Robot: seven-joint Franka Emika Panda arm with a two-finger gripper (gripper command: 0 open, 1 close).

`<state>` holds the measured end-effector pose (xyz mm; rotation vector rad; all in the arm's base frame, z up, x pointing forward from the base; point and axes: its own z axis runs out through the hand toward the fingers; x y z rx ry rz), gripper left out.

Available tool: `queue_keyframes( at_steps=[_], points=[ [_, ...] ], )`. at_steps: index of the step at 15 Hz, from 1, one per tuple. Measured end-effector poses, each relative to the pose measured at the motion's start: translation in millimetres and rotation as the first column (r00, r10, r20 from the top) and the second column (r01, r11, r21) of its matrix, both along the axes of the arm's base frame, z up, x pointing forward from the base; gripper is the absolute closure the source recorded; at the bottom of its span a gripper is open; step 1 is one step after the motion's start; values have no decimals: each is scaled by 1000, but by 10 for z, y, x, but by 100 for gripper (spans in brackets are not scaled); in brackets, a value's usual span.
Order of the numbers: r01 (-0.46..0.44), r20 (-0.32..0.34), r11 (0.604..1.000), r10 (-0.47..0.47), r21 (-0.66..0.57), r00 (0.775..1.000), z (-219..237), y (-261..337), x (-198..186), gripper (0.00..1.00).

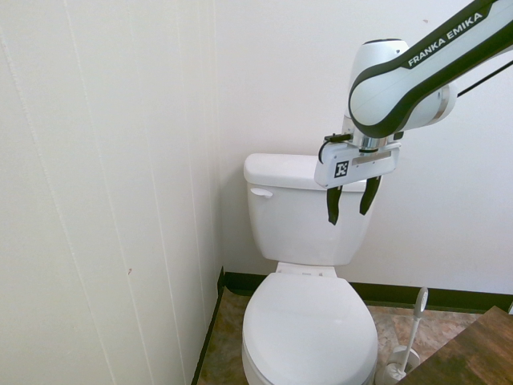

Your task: Flush the toilet

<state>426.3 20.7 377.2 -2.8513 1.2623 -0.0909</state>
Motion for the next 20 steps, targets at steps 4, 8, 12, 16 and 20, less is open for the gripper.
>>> queue_keyframes(
  at_steps=[4,8,12,16,20],
  points=[
    [0,4,1000,0,5,1000,18,90,79,0],
    [61,65,998,-62,26,996,201,382,542,0],
    [159,140,987,-162,34,977,162,583,1232,0],
    [249,178,968,-250,28,952,37,609,1807,100],
    [321,197,946,-322,38,926,-147,552,2293,100]
  ],
)
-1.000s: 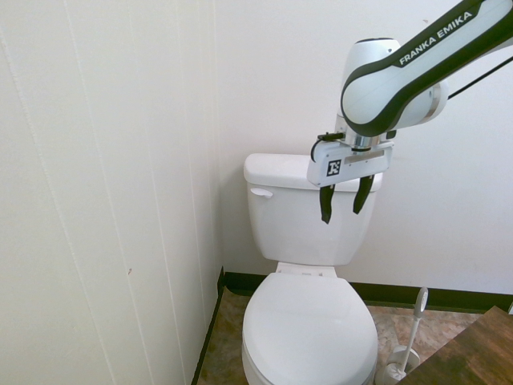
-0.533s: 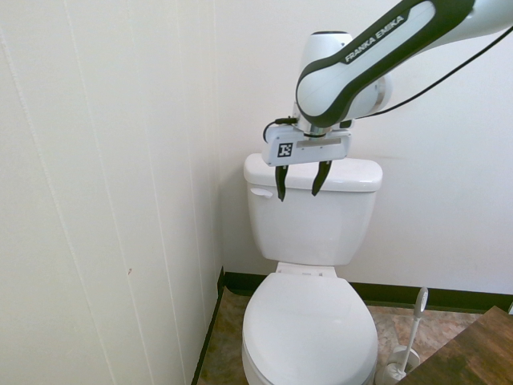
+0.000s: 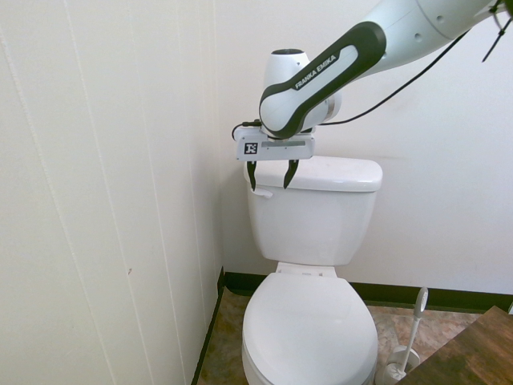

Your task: Flush the toilet

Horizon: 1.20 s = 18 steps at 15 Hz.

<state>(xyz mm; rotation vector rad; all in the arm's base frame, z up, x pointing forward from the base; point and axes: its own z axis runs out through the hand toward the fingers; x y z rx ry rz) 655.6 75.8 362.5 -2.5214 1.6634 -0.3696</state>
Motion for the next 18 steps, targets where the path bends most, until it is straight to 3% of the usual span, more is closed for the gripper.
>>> queue_keyframes(
  at_steps=[11,18],
  points=[
    [106,66,994,-106,11,992,-214,-214,648,100],
    [138,62,990,-139,27,988,-287,-282,849,100]
  ],
)
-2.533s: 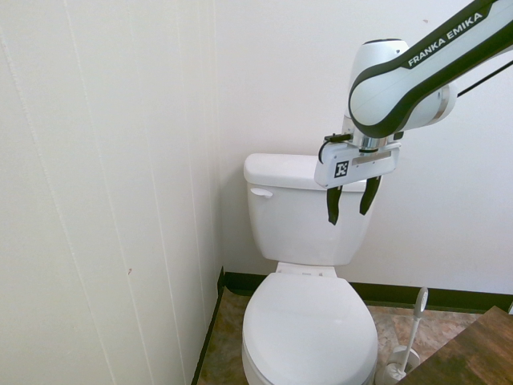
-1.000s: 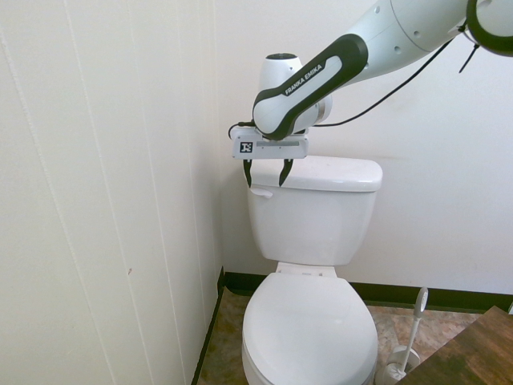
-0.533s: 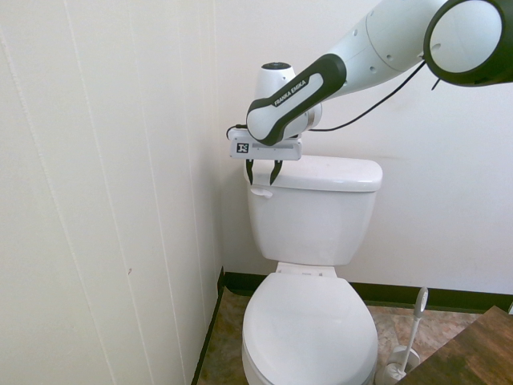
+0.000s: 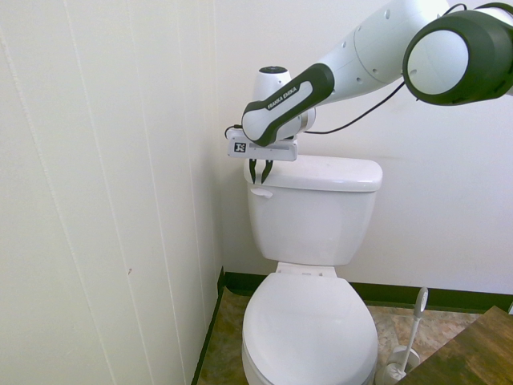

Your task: Flush the toilet

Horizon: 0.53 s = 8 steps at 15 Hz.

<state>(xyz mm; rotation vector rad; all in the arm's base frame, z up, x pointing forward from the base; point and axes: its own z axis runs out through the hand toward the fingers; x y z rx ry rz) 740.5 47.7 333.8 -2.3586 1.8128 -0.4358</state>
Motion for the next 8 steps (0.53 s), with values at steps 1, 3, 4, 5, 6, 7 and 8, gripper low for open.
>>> queue_keyframes(
  at_steps=[1,3,4,5,6,7,8],
  points=[
    [3,-4,1000,-3,0,1000,-10,-9,8,100],
    [8,-8,1000,-8,4,1000,-38,-19,26,100],
    [11,-10,1000,-11,7,1000,-50,-19,38,100],
    [13,-12,1000,-13,9,1000,-59,-20,44,100],
    [15,-13,1000,-15,12,1000,-71,-21,52,100],
    [15,-16,1000,-15,12,1000,-88,-19,60,100],
    [15,-20,1000,-15,12,1000,-118,-16,70,100]
  ],
)
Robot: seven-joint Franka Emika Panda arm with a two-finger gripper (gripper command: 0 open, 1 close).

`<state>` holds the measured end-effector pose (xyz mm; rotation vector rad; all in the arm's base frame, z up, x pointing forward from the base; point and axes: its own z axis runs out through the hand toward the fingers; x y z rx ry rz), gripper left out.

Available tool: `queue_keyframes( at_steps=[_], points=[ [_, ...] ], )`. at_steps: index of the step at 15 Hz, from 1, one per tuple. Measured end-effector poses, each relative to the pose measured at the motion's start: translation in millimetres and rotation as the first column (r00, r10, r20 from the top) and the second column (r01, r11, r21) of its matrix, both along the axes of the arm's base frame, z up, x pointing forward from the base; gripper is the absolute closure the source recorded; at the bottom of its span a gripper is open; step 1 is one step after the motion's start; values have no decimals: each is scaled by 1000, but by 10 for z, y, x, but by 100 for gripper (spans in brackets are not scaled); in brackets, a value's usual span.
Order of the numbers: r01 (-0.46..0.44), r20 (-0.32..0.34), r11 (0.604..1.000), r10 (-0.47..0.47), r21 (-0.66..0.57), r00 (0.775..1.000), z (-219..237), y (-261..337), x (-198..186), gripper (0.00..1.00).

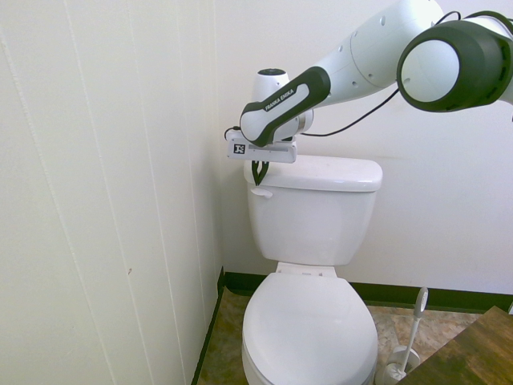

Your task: Flush the toilet

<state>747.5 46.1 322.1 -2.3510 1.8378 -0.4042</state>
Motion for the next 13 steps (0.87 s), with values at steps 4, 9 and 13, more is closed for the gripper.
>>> queue_keyframes(
  at_steps=[4,9,13],
  points=[
    [10,-19,1000,-10,5,1000,-159,-26,13,100],
    [19,-38,1000,-19,6,999,-245,-52,38,100],
    [32,-53,999,-31,14,998,-321,-63,87,100]
  ],
)
